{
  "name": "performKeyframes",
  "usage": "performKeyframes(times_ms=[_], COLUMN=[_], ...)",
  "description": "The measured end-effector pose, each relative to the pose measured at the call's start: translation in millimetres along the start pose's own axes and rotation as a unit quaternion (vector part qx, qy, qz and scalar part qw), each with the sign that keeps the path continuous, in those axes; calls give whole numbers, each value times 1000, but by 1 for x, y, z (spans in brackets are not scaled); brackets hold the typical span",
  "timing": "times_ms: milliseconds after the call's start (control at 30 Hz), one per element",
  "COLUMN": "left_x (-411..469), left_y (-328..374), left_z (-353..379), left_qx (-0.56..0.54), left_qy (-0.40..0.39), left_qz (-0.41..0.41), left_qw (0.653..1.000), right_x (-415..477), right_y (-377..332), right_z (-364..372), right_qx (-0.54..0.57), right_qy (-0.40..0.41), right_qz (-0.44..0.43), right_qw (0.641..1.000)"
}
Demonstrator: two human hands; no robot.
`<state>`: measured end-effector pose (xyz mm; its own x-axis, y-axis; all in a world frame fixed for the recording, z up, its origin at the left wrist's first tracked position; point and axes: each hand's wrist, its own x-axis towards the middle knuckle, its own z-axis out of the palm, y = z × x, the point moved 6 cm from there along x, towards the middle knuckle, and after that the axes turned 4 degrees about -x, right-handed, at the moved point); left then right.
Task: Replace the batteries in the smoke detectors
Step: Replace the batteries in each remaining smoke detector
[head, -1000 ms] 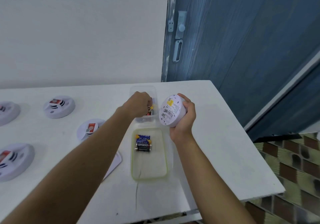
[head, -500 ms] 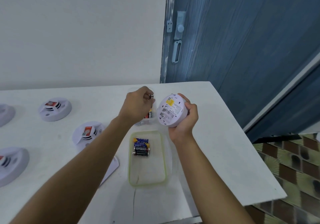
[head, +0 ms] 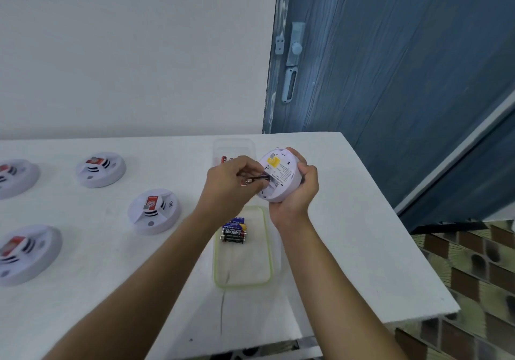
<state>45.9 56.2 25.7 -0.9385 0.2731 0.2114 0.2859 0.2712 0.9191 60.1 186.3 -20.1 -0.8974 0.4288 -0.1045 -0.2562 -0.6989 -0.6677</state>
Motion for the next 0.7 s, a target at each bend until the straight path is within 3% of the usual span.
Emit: performKeyframes(times_ms=[167, 367, 533, 700], left_x=[-14, -26, -30, -28], left_y=[6, 9, 9, 10], left_z=[-5, -4, -5, -12], left_qx=[-5, -9, -96, -116], left_qy=[73, 37, -12, 34], left_qz=[21, 48, 19, -4], left_qw=[997, 998, 995, 993], right_x=[-8, -13, -14, -19], right_y=[-1, -2, -4, 0], right_z=[6, 9, 13, 20], right_qx=[-2, 4, 13, 19], right_qy=[4, 9, 12, -18], right_qz=[-10, -8, -8, 14], right_qw=[1000, 1000, 1000, 1000])
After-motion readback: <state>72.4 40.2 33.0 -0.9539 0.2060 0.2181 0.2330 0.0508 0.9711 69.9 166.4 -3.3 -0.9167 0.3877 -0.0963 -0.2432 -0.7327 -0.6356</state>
